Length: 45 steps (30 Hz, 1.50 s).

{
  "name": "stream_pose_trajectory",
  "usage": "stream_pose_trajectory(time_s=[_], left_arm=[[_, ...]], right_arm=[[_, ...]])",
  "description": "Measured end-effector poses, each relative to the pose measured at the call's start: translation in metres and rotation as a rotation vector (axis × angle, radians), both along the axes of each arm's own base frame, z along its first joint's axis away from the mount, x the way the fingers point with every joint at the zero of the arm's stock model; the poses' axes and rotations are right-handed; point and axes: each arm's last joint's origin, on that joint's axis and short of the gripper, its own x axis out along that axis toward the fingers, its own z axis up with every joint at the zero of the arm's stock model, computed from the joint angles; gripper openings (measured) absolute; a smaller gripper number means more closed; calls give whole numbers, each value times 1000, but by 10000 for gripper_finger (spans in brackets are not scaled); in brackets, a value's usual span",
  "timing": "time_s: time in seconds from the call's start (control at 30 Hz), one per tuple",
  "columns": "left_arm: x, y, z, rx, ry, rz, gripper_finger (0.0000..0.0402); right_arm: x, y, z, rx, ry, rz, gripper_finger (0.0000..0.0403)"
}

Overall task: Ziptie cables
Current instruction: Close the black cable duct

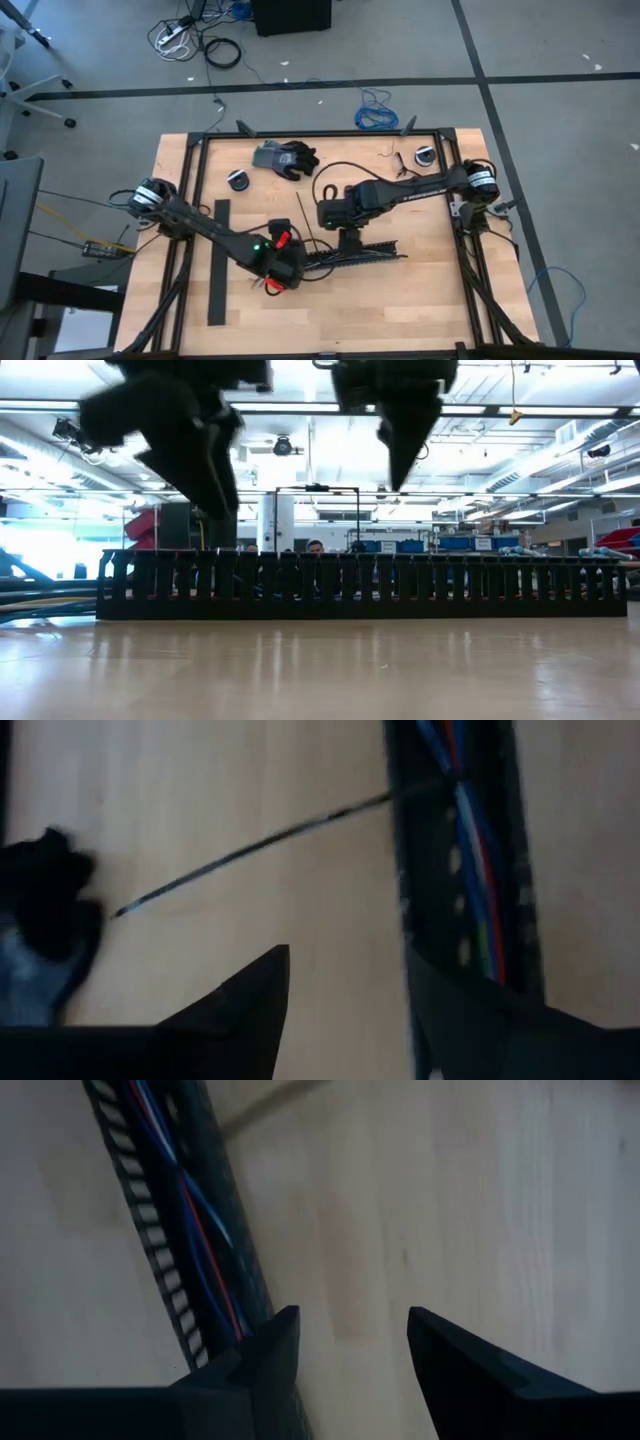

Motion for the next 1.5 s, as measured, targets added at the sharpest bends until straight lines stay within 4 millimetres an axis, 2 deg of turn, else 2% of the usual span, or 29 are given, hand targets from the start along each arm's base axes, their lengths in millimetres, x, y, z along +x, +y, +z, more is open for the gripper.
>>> stream_pose_trajectory(time_s=[0.1,0.2,0.37,0.5,0.6,0.7,0.83,0.97,1.13,1.37,1.5], left_arm=[[-14,-3,20,-19,-25,18,198],[-40,-3,43,-72,-68,88,198],[-84,-1,76,-245,-210,351,198],[-113,1,89,-419,-228,621,198],[-127,-1,90,-480,-131,706,198],[-130,-9,88,-498,-91,695,198],[-121,-19,76,-455,-116,717,198],[-114,-12,64,-369,-62,859,198],[-108,-15,56,-321,-39,805,198],[-94,-22,44,-272,-97,727,198],[-91,-12,41,-305,62,807,198]], right_arm=[[-11,3,3,-11,67,-23,180],[-21,11,4,-50,134,-24,180],[-34,31,4,-187,195,16,180],[-42,47,-1,-286,214,73,180],[-49,56,-9,-319,234,85,181],[-58,61,-13,-364,173,54,178],[-81,63,-17,-405,-2,1,171],[-111,58,-22,-314,-221,-52,168],[-145,48,-32,-171,-421,-70,169],[-174,36,-41,-68,-539,-69,167],[-182,32,-44,-66,-543,-64,167]])
